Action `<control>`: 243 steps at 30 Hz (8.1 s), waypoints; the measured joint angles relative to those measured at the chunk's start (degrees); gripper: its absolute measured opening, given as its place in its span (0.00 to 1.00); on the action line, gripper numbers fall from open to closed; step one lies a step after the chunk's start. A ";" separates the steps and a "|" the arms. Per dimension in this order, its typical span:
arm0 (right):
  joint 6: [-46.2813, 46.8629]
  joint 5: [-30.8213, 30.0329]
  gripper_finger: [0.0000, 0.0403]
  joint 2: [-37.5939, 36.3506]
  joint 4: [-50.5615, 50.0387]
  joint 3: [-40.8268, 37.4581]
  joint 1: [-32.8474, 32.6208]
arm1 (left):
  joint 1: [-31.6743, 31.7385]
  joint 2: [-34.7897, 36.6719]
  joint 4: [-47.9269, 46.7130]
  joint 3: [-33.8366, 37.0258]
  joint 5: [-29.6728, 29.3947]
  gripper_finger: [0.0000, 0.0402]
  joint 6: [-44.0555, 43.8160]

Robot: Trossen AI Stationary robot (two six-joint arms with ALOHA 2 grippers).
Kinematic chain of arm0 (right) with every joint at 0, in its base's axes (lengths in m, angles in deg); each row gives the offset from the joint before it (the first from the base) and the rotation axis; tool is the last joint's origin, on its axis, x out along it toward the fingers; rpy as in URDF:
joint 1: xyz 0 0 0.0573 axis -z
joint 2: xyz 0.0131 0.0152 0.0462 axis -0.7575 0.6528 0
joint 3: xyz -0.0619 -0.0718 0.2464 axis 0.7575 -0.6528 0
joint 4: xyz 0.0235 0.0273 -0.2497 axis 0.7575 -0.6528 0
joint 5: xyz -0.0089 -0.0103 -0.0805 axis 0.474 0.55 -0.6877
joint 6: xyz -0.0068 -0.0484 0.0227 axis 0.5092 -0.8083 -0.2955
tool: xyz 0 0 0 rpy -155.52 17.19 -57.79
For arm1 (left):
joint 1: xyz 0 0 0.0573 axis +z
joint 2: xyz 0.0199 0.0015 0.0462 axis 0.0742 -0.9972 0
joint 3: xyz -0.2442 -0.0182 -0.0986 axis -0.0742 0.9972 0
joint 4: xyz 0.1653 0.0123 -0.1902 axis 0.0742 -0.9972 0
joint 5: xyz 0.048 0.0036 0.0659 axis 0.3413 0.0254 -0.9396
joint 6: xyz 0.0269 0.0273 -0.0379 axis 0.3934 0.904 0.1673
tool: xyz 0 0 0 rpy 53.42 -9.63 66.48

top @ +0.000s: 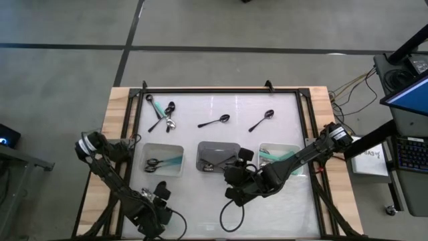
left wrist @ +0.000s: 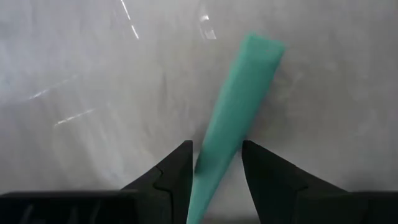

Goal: Sort silverware by color (type)
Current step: Put the green spoon into the white bin

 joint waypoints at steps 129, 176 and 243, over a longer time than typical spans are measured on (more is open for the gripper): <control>-1.54 -1.57 0.23 -0.28 24.84 0.00 7.45 | 18.56 5.47 5.65 -6.18 -71.62 0.08 -31.12; -5.57 4.51 0.18 -0.20 32.73 0.00 11.65 | 20.74 5.47 14.11 -6.29 -71.91 0.09 -21.28; 22.88 22.43 0.10 -8.24 -45.97 -4.49 6.08 | 20.63 7.83 15.60 -6.16 -68.45 0.27 -19.74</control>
